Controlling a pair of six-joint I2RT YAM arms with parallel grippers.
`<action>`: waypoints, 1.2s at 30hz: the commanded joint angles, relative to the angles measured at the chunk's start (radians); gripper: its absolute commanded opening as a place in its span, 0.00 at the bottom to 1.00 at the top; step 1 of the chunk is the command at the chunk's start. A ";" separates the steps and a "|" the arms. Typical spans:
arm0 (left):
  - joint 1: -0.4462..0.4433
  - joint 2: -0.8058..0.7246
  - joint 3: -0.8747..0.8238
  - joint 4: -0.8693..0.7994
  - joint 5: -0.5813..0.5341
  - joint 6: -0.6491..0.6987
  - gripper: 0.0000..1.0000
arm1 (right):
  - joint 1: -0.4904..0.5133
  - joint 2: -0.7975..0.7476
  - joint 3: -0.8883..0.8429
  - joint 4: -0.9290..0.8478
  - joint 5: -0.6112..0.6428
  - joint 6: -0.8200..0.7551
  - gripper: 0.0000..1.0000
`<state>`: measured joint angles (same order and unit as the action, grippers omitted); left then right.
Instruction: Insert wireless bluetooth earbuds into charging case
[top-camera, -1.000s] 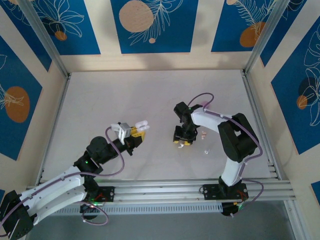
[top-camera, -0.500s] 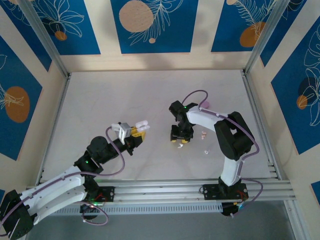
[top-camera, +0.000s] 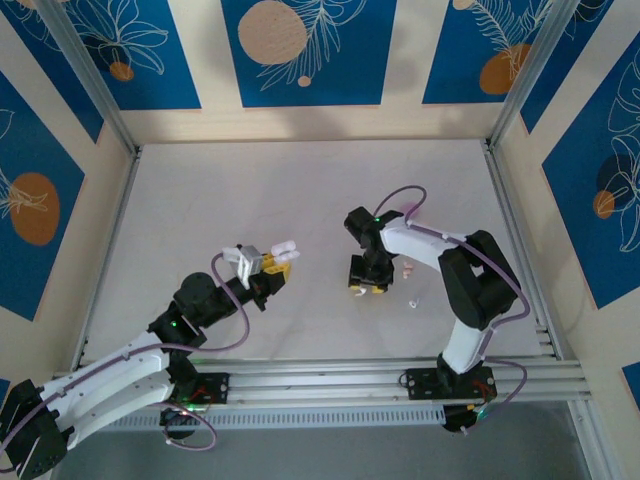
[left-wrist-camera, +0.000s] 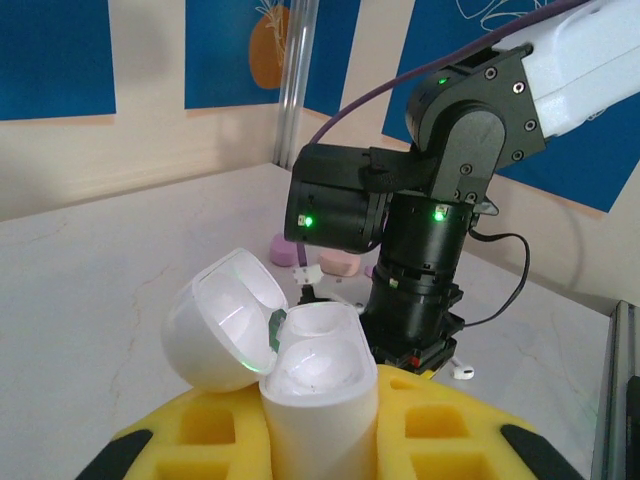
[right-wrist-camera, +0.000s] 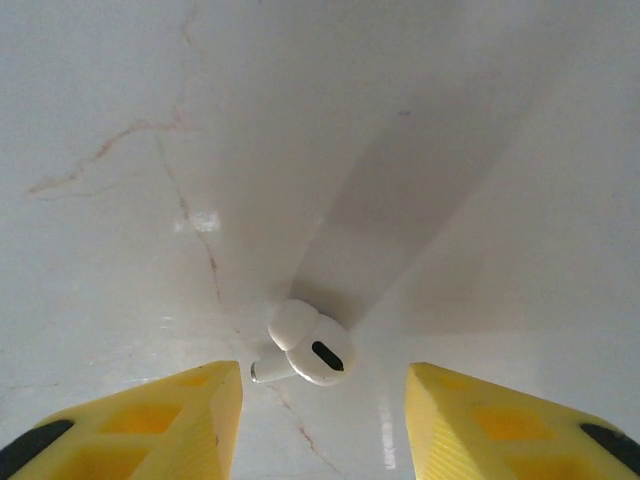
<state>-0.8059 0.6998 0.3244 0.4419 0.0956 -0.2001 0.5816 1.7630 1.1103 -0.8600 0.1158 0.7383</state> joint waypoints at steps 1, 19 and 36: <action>-0.007 -0.011 0.031 0.046 0.010 -0.006 0.05 | 0.017 0.036 0.009 -0.039 0.015 0.033 0.49; -0.007 -0.010 0.033 0.044 0.012 -0.015 0.05 | 0.026 0.028 -0.018 -0.076 0.069 0.006 0.48; -0.007 -0.010 0.031 0.044 0.012 -0.016 0.05 | 0.026 -0.051 0.015 -0.082 0.098 -0.079 0.46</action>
<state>-0.8059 0.6991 0.3248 0.4419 0.0956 -0.2073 0.6029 1.7439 1.1046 -0.9287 0.2005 0.6971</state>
